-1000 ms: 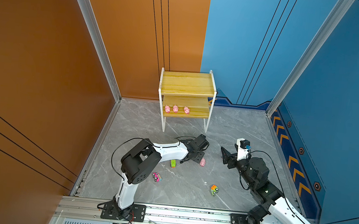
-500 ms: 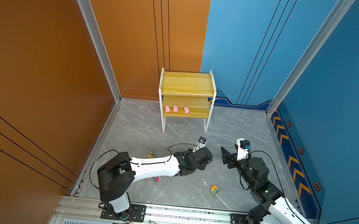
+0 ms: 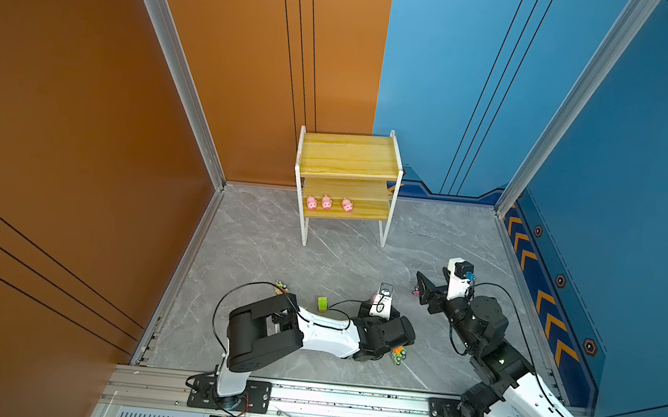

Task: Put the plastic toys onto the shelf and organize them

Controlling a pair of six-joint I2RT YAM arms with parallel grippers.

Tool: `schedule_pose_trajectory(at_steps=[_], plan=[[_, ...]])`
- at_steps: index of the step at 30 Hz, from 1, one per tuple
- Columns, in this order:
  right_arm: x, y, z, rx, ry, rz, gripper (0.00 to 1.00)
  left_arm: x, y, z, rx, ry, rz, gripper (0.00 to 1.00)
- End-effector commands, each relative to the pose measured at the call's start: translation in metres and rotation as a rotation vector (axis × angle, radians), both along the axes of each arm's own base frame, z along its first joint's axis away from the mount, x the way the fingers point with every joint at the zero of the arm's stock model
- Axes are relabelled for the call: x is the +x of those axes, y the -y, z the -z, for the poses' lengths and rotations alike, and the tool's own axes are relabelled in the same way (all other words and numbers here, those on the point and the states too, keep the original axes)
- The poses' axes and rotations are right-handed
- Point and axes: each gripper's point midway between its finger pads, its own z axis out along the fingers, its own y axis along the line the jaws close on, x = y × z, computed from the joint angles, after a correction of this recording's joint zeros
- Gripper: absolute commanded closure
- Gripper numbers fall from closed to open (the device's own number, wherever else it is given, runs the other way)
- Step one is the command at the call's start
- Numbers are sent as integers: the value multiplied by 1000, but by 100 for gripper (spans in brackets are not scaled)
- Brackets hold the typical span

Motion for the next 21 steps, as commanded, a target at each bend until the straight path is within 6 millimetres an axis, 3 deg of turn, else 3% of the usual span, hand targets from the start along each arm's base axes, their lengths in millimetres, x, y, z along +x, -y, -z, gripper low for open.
schedule_pose_trajectory(at_steps=[1, 11, 21], plan=[[0, 2, 6, 18, -19, 4, 22, 0, 2, 6, -27, 79, 10, 35], [6, 0, 11, 48, -31, -9, 22, -7, 8, 23, 18, 119, 35, 40], [5, 2, 8, 68, -20, -12, 22, 4, -15, 43, 16, 108, -57, 54]])
